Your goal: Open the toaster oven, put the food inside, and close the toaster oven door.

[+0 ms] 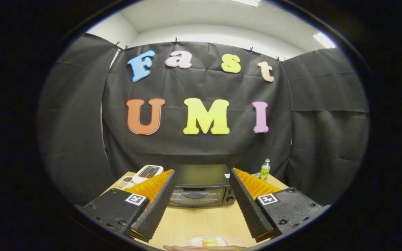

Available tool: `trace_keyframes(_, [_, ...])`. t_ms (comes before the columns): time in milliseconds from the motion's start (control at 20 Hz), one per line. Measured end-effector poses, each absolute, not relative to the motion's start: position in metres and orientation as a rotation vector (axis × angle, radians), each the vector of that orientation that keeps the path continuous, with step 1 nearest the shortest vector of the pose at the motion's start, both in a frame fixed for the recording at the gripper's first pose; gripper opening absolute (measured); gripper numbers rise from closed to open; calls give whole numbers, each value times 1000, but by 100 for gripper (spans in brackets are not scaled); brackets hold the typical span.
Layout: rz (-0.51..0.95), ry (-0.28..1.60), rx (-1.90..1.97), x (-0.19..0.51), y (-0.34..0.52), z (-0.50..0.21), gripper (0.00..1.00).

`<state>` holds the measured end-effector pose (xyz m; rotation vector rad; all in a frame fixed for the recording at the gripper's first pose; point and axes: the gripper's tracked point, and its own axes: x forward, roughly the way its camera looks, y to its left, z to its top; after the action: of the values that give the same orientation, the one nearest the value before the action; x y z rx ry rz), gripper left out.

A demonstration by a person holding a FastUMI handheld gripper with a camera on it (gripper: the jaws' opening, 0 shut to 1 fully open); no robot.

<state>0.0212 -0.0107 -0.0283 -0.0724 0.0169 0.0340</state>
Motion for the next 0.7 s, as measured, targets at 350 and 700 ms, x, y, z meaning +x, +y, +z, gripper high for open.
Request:
trace_keyframes(350, [127,2,-94,64,8,-54,100])
trace_keyframes(700, [85,85,-109,147,13,-125,100])
